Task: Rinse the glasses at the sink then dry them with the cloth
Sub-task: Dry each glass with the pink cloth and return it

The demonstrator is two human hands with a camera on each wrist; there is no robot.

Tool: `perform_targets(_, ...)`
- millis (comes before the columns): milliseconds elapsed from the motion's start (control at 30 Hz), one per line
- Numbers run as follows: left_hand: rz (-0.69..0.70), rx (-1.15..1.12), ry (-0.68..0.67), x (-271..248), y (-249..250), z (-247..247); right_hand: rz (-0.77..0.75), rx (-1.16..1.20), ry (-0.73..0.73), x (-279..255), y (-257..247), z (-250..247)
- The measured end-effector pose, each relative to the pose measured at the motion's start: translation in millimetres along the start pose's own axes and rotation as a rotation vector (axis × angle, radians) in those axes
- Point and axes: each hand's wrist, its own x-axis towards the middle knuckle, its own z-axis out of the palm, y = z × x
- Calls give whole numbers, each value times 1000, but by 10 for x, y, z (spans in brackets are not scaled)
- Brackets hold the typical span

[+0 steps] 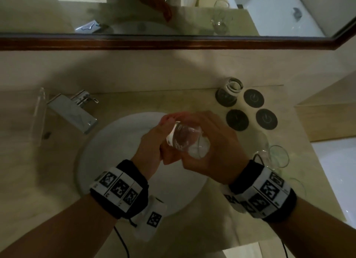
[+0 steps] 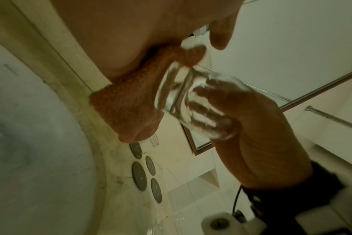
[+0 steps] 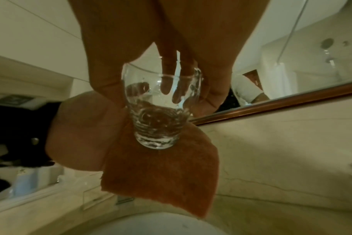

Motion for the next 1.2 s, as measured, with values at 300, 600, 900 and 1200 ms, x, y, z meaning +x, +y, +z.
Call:
perform_targets(300,161,119,-75,-100,105,-182,-49,43,36,77,-8,206)
perform_targets(600,152,211,-177,-156,160,-169,11,135,27,151,-2,138)
perform_targets(900,122,476,-222,-213,147,-121,160,273,75,99,68,67)
perform_targets(1200,175,429,-187,-234,248,-1,202,364,43,90,40,-8)
